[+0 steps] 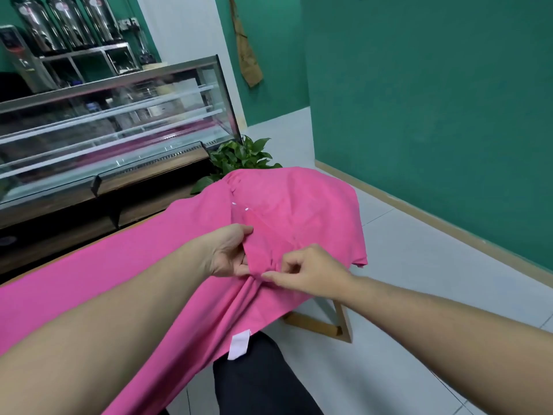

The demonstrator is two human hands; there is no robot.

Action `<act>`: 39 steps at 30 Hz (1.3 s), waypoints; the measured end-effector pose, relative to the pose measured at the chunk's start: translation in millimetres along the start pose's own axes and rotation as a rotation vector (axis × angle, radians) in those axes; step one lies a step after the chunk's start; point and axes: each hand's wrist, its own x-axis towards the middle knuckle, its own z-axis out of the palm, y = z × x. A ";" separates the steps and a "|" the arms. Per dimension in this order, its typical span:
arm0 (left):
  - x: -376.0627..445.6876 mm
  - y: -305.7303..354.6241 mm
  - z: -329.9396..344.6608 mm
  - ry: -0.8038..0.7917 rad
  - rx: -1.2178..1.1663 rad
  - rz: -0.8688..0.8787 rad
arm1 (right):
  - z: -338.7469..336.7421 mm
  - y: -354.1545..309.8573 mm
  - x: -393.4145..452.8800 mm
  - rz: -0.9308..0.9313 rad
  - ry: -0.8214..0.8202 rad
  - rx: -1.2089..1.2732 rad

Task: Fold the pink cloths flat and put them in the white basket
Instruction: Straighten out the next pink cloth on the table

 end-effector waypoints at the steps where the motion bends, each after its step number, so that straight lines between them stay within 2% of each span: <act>1: -4.3 -1.3 1.9 -0.011 0.019 -0.003 | 4.9 1.2 -2.6 -0.074 0.038 -0.081; 4: -14.0 -2.2 3.0 -0.053 -0.007 0.013 | 12.7 2.7 -6.9 -0.156 0.069 -0.184; 9: -37.4 -7.6 6.5 -0.084 -0.298 0.092 | 31.4 -4.6 -2.7 0.036 0.188 -0.198; 14: -41.7 -12.9 4.7 -0.100 -0.501 0.143 | 36.5 -10.3 5.9 0.107 0.323 -0.235; 18: -39.2 -11.2 0.4 -0.019 -0.384 0.160 | 32.4 -7.7 10.0 0.073 0.362 -0.164; 23: -31.7 -9.0 4.7 0.110 -0.229 0.187 | 11.4 -7.2 11.2 0.080 0.443 -0.236; 25: -27.6 -9.2 6.1 0.138 -0.163 0.190 | 3.7 -9.8 9.7 0.051 0.461 -0.102; 28: -18.2 -7.2 3.0 0.182 -0.077 0.212 | -7.3 -6.0 6.4 0.035 0.364 0.110; 32: -8.9 -6.7 4.9 0.201 0.017 0.238 | -19.8 11.4 -4.4 0.129 0.095 0.151; 35: -2.0 -8.8 16.4 0.198 0.039 0.266 | -23.0 28.5 -10.9 0.284 -0.069 -0.003; 39: 16.6 -11.1 33.4 0.169 0.043 0.287 | -20.9 50.1 -15.8 0.286 -0.072 -0.082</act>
